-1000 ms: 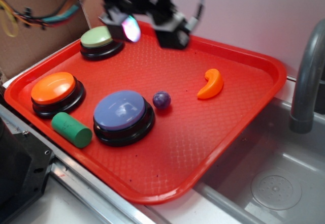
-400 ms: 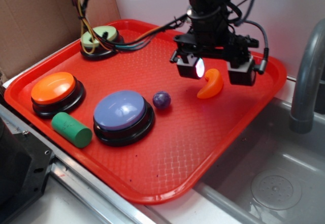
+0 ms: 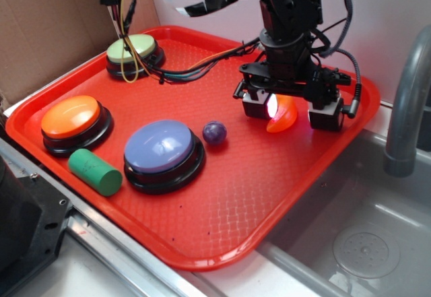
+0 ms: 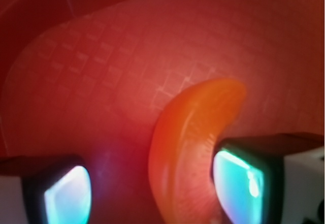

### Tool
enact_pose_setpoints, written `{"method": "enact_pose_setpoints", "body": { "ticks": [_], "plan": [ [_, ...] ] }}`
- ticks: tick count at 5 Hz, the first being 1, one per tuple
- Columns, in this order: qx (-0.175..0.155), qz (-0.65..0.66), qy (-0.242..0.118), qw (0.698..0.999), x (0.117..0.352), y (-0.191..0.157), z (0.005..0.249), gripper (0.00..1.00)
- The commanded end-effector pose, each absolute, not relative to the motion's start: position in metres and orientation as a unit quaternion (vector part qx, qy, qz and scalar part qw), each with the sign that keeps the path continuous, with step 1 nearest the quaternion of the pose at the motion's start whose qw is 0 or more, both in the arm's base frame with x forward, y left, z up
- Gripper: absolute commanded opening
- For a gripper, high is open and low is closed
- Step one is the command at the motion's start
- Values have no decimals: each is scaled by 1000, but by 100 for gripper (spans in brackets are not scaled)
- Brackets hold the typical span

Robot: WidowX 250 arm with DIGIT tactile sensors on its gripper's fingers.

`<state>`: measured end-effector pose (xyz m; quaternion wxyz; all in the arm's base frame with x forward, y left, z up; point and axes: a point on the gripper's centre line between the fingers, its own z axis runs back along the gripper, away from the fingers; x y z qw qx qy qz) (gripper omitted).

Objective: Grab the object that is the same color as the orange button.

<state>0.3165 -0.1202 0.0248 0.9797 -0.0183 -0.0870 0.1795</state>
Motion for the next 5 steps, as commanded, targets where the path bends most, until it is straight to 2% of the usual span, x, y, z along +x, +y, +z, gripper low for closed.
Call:
{"method": "enact_pose_setpoints", "body": {
  "ticks": [1, 2, 5],
  "plan": [
    [-38, 178, -114, 977, 332, -111, 34, 100],
    [-34, 183, -123, 975, 330, -109, 32, 0],
    [-30, 193, -118, 974, 330, -106, 30, 0]
  ]
}}
